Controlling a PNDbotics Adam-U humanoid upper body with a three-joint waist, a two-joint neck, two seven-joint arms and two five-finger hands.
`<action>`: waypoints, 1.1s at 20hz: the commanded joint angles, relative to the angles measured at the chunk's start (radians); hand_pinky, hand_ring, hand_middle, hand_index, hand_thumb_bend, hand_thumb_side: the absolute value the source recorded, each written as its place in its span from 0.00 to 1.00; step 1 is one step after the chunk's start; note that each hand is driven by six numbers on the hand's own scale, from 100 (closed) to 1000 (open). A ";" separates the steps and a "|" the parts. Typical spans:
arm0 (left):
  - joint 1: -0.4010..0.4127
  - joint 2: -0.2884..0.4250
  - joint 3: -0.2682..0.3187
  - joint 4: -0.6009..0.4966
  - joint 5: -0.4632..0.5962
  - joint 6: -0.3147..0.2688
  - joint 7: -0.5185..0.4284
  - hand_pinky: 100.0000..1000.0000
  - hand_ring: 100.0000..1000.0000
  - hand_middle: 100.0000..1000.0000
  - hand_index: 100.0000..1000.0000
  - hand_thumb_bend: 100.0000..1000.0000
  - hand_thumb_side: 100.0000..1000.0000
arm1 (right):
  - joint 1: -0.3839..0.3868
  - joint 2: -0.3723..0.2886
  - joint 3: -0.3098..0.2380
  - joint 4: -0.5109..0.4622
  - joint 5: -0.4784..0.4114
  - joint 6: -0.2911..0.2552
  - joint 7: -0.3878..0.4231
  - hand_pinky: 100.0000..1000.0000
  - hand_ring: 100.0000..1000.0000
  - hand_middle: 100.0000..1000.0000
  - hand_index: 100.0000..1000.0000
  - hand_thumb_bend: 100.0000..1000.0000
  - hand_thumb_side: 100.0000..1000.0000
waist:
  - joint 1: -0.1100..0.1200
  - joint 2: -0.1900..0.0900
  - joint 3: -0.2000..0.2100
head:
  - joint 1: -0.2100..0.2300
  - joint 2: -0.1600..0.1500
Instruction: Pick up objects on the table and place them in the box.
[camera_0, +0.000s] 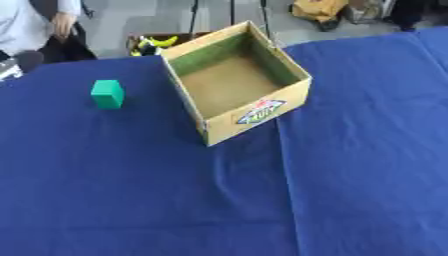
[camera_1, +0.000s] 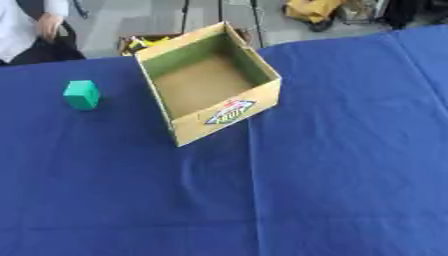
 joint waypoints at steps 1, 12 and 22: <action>-0.058 0.001 -0.034 0.065 -0.019 0.000 -0.045 0.69 0.81 0.94 1.00 0.49 0.85 | -0.016 -0.034 -0.002 -0.014 -0.007 -0.001 0.005 0.78 0.85 0.88 0.88 0.00 1.00 | 0.000 -0.017 -0.006 | 0.013 -0.016; -0.257 -0.134 -0.076 0.317 -0.133 -0.042 -0.200 0.65 0.78 0.92 0.98 0.87 0.91 | -0.038 -0.025 0.011 -0.014 -0.017 -0.008 0.015 0.78 0.85 0.88 0.88 0.00 1.00 | 0.009 -0.002 -0.043 | 0.039 -0.052; -0.352 -0.239 -0.048 0.539 -0.269 -0.120 -0.336 0.67 0.79 0.93 0.96 0.36 0.61 | -0.065 -0.014 0.020 -0.014 -0.019 -0.007 0.027 0.78 0.85 0.87 0.87 0.00 1.00 | 0.020 0.028 -0.078 | 0.067 -0.086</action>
